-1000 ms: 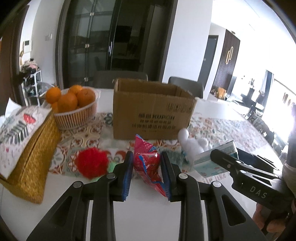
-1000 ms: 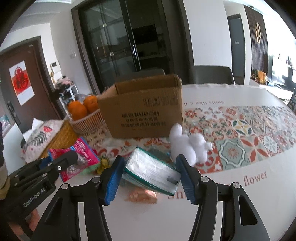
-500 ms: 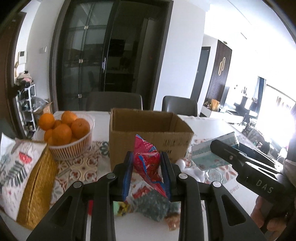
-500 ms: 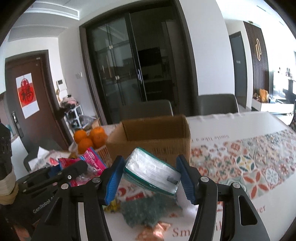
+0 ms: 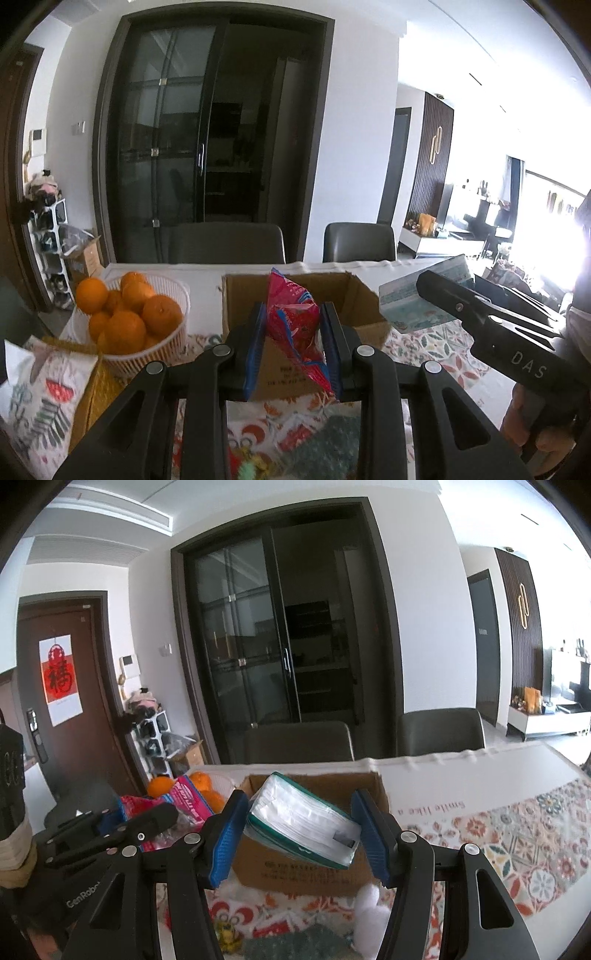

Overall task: Organize soft objects
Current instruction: 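Lift the candy bag with the left tool while the right tool carries the tissue pack over the box, then open the left tool over the cardboard box while the right tool releases the tissue pack inside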

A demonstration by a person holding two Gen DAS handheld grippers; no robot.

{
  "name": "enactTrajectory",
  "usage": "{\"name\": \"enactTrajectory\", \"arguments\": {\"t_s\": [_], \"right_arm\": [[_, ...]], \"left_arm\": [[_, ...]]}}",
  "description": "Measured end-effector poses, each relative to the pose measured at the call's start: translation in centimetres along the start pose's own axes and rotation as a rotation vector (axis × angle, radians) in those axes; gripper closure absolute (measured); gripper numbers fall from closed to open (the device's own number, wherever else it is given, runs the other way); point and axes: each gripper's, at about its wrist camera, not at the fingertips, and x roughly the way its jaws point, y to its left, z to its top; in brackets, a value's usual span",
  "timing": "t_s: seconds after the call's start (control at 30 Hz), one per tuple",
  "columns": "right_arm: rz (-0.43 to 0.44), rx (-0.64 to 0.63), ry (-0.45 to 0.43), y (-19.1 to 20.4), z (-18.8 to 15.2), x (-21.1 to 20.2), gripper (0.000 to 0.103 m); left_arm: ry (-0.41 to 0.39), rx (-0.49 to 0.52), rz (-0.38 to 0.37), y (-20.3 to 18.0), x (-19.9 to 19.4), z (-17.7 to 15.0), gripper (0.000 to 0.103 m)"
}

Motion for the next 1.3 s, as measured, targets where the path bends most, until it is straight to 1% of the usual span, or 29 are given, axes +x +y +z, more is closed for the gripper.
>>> {"name": "enactTrajectory", "arguments": {"t_s": [0.27,0.4,0.6,0.87,1.0,1.17,1.3], "right_arm": [[0.001,-0.024,0.003,-0.3,2.0,2.7,0.044],[-0.008,-0.032,0.027,-0.7,2.5,4.7,0.044],[-0.017,-0.026,0.081,-1.8,2.4,7.7,0.044],[-0.023,-0.017,0.164,-3.5,1.7,11.5,0.043],[-0.022,-0.002,0.209,-4.4,1.0,13.3,0.043],[-0.019,0.004,0.259,-4.8,0.3,14.9,0.043],[-0.014,0.009,0.298,-5.2,-0.1,16.0,0.042]], "left_arm": [[-0.007,0.014,0.0,0.8,2.2,1.6,0.073],[-0.003,0.024,0.003,1.1,3.8,2.5,0.073],[0.035,0.042,-0.003,1.4,7.0,3.2,0.073],[0.103,0.056,-0.001,1.5,11.4,2.9,0.073],[0.155,0.051,-0.013,1.7,13.4,2.5,0.073],[0.224,0.023,-0.028,2.3,15.2,1.8,0.073],[0.264,0.035,-0.022,2.3,16.2,1.5,0.072]]}}
